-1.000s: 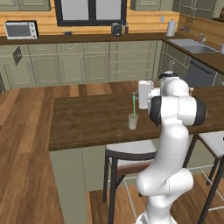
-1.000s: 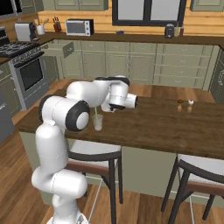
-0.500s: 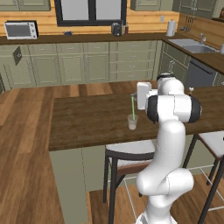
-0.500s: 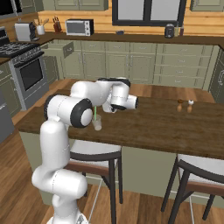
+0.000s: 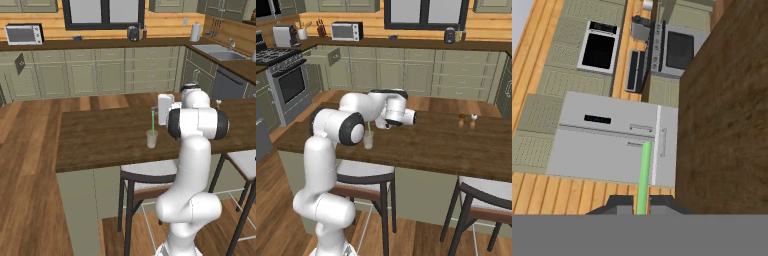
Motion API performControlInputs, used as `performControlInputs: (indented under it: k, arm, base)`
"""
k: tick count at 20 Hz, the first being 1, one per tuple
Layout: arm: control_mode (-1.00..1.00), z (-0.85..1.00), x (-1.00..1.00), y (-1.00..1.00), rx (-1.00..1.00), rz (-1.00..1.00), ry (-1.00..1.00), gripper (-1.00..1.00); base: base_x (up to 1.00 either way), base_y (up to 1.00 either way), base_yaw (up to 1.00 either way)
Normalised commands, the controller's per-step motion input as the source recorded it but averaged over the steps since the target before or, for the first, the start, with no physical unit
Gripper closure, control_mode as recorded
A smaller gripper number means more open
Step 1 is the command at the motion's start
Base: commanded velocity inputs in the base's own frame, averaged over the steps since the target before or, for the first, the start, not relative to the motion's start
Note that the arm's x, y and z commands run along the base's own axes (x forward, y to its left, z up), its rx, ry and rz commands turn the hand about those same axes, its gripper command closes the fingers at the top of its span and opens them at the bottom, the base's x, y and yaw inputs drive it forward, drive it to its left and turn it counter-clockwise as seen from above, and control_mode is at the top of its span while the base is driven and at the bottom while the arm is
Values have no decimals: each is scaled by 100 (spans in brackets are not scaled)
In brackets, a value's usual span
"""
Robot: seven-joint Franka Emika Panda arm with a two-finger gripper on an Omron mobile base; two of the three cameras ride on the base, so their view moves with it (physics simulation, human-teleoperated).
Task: Take a straw from the drawer in front and place it inside the glass cup on the dining counter.
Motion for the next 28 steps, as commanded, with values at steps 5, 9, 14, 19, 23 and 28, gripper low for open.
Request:
performControlInputs:
  k: [5, 9, 14, 19, 23, 28]
  arm:
    - [-100, 0, 0, 0, 0, 0, 0, 100]
    - [-100, -7, 0, 0, 0, 0, 0, 100]
    - [-100, -25, 0, 0, 2, 0, 0, 100]
    - [-100, -36, 0, 0, 2, 0, 0, 100]
    - [-100, -25, 0, 0, 0, 0, 0, 100]
    - [-100, -3, 0, 0, 0, 0, 0, -100]
  base:
    - [0, 0, 0]
    - [0, 0, 0]
    - [0, 0, 0]
    - [0, 0, 0]
    - [0, 0, 0]
    - [0, 0, 0]
